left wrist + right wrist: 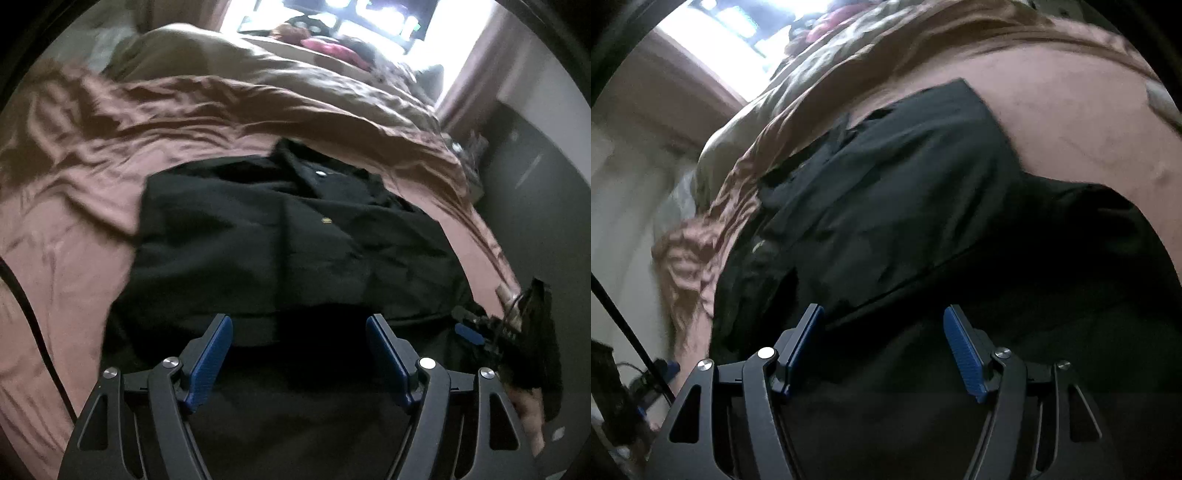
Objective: Fold large clothes
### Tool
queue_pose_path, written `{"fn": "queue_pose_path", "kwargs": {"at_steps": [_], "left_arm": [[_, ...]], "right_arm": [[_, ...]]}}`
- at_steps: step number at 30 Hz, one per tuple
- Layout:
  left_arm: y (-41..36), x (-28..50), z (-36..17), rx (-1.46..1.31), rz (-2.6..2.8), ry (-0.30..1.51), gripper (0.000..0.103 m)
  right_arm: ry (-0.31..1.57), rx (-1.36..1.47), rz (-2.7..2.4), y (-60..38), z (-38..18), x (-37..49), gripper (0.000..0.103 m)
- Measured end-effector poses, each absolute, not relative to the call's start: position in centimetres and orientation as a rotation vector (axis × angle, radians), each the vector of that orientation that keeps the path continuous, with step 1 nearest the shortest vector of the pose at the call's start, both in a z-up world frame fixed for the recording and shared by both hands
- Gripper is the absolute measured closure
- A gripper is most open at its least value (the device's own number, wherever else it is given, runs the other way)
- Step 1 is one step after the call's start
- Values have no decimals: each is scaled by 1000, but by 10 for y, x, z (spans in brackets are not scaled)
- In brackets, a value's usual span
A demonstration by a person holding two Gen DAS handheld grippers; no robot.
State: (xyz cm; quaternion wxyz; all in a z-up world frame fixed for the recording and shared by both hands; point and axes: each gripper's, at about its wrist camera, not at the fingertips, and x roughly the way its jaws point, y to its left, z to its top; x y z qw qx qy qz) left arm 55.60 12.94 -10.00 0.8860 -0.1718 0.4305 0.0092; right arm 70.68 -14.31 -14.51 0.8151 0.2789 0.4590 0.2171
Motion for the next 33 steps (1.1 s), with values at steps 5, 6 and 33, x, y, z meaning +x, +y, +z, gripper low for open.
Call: {"fn": "queue_pose_path", "kwargs": {"at_steps": [5,6,33], "left_arm": [[70,603,-107,-229,-38,966,27],[64,610,-110,-202,-31,975,27],[115,665,-122,204,288,1121,27]], "right_arm": [[996,681,479,-160,-153,713,38],[999,687,482,-163,-155,714,38],[1000,720,415,-192,-158,710,62]]}}
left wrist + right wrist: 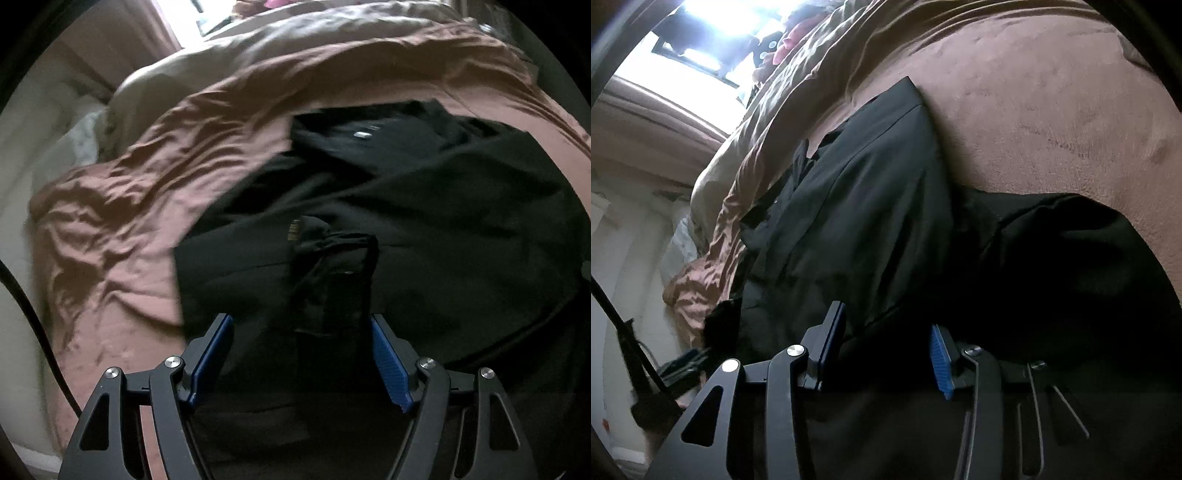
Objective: Fold large clothes
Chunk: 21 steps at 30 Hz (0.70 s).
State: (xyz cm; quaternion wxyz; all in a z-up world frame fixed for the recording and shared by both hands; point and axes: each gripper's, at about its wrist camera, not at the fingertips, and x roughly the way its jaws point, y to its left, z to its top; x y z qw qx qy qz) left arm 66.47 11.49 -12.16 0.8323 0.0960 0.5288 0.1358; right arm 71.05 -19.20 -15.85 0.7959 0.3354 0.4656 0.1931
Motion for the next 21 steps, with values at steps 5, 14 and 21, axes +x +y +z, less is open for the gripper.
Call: {"fn": "queue_pose_path", "kwargs": {"at_steps": [5,14,21], "left_arm": [[168,639,-96,177,380,1096,27],[210,628,-121,-13,338,1135,27],[220,642,-182,-147,304,1174,27]], "right_arm": [[1002,703,418,-194,-149,709,62],[975,704,385,-210,-147,711,62],[955,740,298,-230,-153,718,62]]}}
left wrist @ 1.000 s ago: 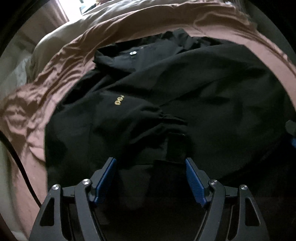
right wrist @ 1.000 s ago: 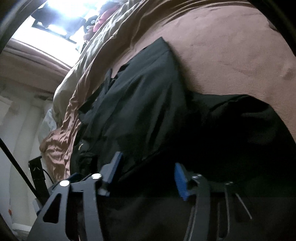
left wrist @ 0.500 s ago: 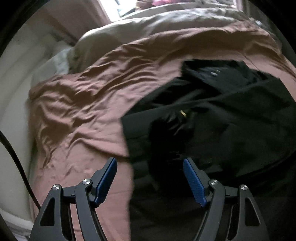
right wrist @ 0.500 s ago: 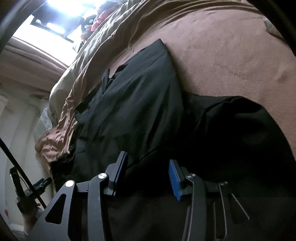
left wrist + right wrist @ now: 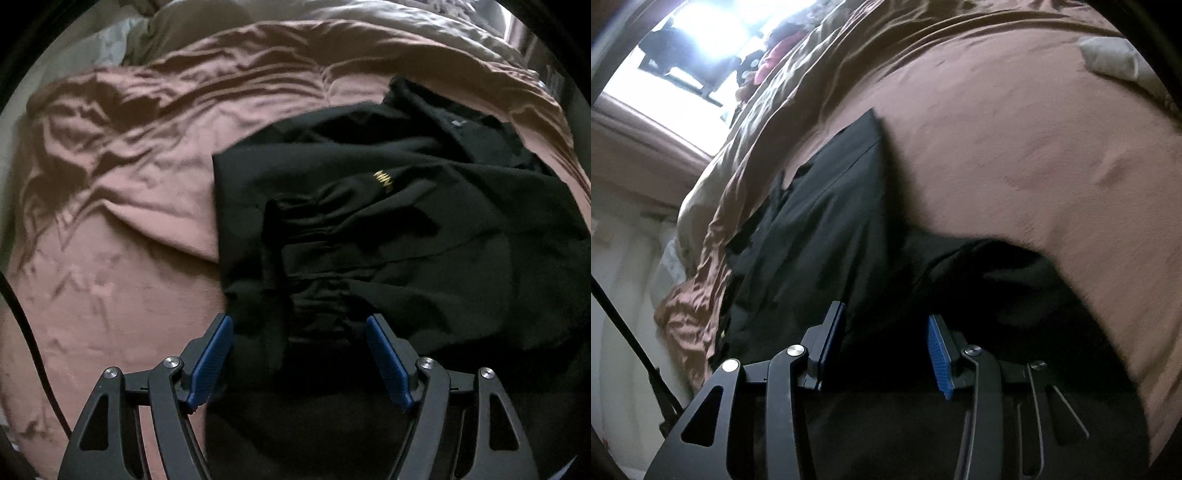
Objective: Fold large clothes
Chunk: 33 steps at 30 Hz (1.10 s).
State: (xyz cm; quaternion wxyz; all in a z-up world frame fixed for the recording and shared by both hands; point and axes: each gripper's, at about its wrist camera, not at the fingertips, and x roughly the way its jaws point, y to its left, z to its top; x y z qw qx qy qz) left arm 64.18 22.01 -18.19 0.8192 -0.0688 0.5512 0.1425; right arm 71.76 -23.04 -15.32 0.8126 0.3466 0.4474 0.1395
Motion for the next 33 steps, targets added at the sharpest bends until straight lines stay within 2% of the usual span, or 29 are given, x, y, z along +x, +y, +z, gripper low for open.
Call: {"fn": "queue_pose_path", "kwargs": {"at_steps": [1,2,3,7,11,13,17,18,19,21,23,24,33], "left_arm": [[222,643,-187,-172,299,1168,35],[225,642,-191,-206,288,1155,41],[227,641,-194,-243,280,1149,54],[222,630,-189,-246,286,1127,74],[218,616,-180,-260,271,1125,77],[215,614,-181,-223,276,1145,69],[215,600,-166,-243,254,1124,66],[216,596,-160,-254,254,1112,56],[218,589,-152,-275,261,1098,36],[222,573,-138,-324,268,1068,19],[222,556,-124,-350,261,1037,19],[221,545,-117,-353,263,1029,19],[206,457,-66,-337,256,932,19]], "right_arm": [[944,749,285,-234,-154,719,63],[937,762,279,-238,-156,720,67],[939,776,278,-240,-158,720,70],[937,808,277,-240,-161,718,74],[940,772,259,-236,-157,719,75],[944,761,261,-236,-154,719,74],[946,804,253,-243,-143,707,74],[928,800,250,-245,-138,701,74],[913,790,248,-247,-132,695,74],[892,785,248,-250,-123,679,64],[869,793,261,-257,-115,663,32],[855,783,263,-260,-110,656,26],[811,655,251,-275,-69,590,23]]}}
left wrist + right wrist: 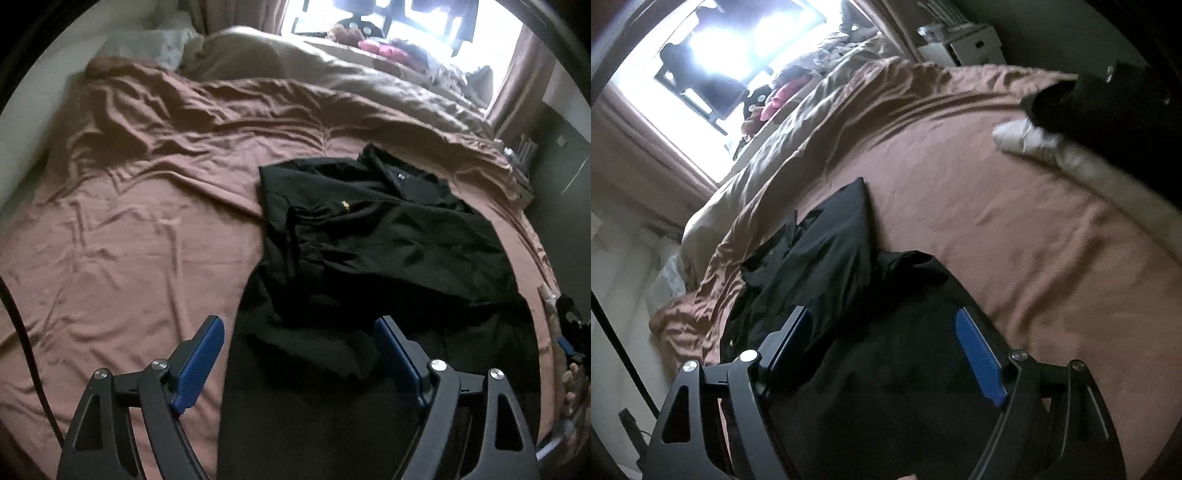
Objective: Fold large clothes
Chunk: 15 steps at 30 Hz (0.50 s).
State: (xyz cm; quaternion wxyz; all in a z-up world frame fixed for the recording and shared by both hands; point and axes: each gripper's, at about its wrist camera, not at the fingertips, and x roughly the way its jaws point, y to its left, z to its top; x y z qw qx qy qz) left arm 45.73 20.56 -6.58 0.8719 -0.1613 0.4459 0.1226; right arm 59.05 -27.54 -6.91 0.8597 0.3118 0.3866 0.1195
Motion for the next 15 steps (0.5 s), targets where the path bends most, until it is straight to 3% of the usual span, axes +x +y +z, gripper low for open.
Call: {"fn": "queue_pose_path", "kwargs": {"at_steps": [4,12,14,15], "left_arm": [[194,422,-54,-354,231,897,19],[149,341,-27,-239,250,782,19],[143,323,-24,-251,243,774,19],[141,315,-24,-255,240,776,19]], "right_arm": [[790,615,300,-281,-51,557,14],[780,543,352,-314,-34,496,11],[764,527,362,-324,-31,478,0],[756,523,371,-329,-30,470,0]]}}
